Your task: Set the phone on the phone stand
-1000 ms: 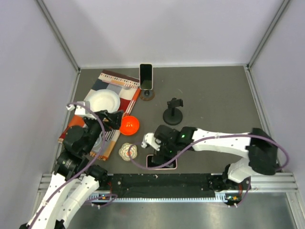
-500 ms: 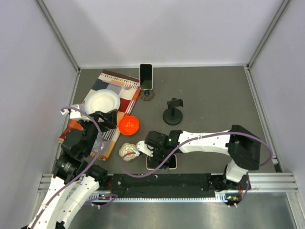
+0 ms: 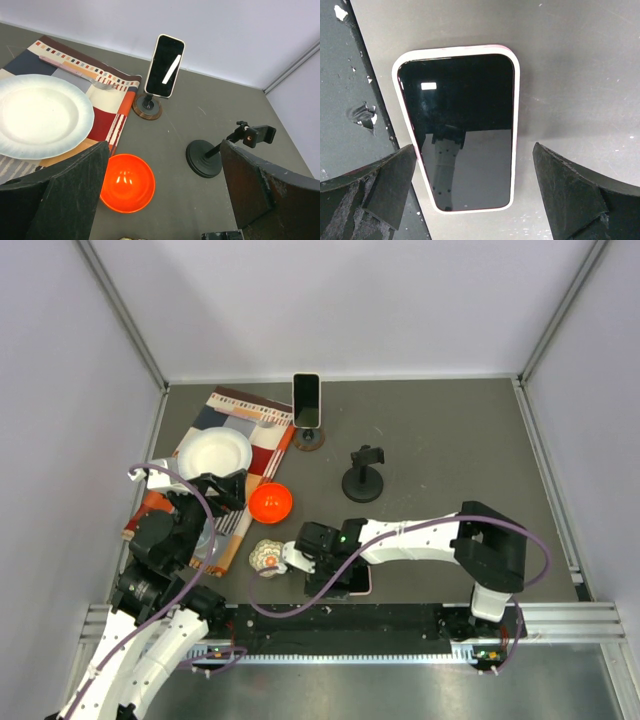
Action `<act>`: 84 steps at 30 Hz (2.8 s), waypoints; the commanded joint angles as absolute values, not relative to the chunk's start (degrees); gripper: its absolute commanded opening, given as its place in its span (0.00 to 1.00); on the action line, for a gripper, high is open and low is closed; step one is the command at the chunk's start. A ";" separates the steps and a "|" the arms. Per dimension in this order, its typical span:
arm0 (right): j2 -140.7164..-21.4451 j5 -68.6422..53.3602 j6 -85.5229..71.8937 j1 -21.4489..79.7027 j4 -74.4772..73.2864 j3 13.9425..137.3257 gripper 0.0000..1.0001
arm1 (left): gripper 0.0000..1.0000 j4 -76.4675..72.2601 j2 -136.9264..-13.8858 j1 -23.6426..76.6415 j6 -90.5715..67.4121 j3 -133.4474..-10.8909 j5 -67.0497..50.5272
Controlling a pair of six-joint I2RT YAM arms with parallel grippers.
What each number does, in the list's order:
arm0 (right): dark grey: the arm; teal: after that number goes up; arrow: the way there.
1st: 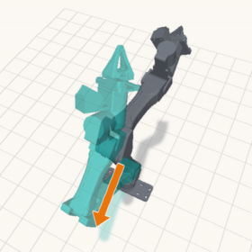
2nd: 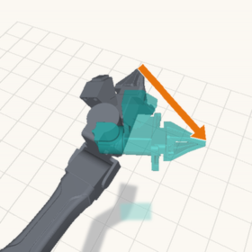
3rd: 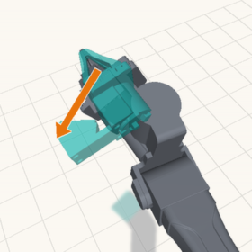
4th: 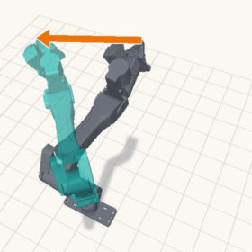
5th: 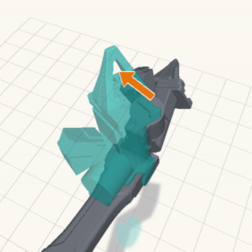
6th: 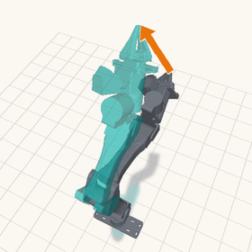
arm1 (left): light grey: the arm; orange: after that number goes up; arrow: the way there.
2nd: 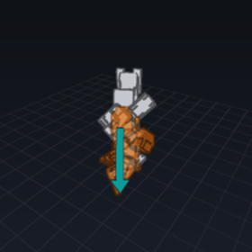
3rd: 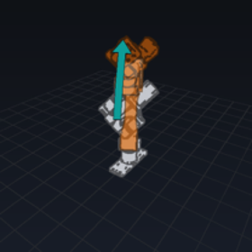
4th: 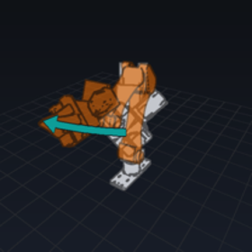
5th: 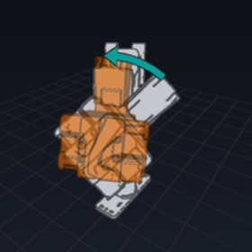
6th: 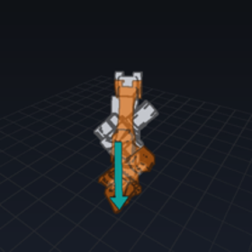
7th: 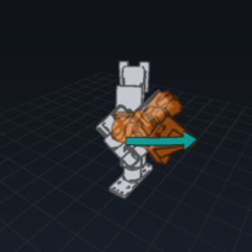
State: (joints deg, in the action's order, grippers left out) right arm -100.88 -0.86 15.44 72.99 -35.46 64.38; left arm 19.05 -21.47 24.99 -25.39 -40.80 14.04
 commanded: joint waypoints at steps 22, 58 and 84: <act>-101.27 8.60 16.00 74.44 -26.21 63.30 0.00 | 0.99 18.19 -22.85 24.79 -23.73 -41.22 12.13; -63.63 7.83 -20.91 53.26 10.02 39.99 0.00 | 0.93 -6.57 -54.32 35.24 -32.08 -39.12 -22.69; -59.06 2.11 -23.12 53.35 11.87 39.29 0.00 | 0.57 -9.84 -64.77 37.00 -35.42 -42.27 -21.88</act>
State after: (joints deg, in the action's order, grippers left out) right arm -61.80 3.29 -22.76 53.47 5.15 37.17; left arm -6.04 -62.94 36.86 -33.78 -39.13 -19.57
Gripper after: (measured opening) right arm 0.662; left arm 0.596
